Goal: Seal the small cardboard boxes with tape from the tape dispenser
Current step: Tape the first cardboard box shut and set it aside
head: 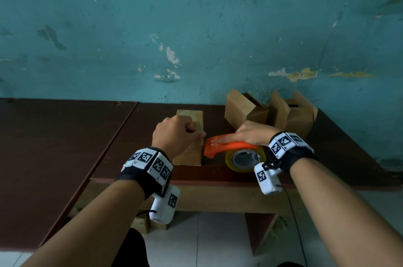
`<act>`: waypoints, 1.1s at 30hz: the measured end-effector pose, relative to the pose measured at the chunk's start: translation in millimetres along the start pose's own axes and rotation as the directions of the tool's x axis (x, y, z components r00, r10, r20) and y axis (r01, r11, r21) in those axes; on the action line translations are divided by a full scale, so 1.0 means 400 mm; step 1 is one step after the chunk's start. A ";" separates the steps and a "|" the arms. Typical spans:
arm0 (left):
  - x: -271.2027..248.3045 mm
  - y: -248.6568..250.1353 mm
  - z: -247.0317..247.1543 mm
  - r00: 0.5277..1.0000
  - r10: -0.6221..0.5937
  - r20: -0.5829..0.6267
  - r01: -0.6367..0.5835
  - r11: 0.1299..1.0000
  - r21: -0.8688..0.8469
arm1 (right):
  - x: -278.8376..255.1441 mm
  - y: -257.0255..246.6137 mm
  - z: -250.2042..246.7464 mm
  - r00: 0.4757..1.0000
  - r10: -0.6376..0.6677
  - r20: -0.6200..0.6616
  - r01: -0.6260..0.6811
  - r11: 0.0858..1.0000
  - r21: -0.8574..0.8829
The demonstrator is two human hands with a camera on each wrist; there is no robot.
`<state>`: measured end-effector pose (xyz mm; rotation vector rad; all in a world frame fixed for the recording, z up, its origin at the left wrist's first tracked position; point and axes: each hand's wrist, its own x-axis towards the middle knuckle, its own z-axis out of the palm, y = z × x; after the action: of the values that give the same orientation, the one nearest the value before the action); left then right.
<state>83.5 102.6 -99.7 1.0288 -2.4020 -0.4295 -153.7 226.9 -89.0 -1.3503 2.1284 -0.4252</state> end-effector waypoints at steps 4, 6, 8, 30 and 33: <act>0.000 -0.003 0.006 1.000 -0.012 0.003 0.012 1.000 0.000 | 0.012 -0.007 0.006 1.000 0.016 0.004 -0.016 1.000 -0.019; 0.000 -0.002 0.005 1.000 -0.012 0.002 0.012 1.000 0.000 | 0.014 -0.008 0.006 1.000 0.029 0.008 -0.029 0.999 -0.017; -0.002 0.003 0.002 1.000 -0.016 -0.003 0.016 1.000 0.002 | 0.016 -0.010 0.005 0.999 0.047 0.008 -0.046 0.999 -0.017; -0.011 -0.003 -0.011 1.000 -0.005 0.029 0.005 1.000 0.016 | -0.073 0.040 -0.006 0.971 0.188 -0.149 -0.168 0.976 0.136; -0.014 -0.003 -0.003 1.000 0.010 -0.009 -0.010 1.000 0.016 | -0.085 0.040 0.008 0.936 0.196 -0.292 -0.138 0.968 0.207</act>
<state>88.1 105.6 -101.2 1.0231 -2.4055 -0.4025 -152.4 264.6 -90.1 -1.0406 2.3672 -0.7871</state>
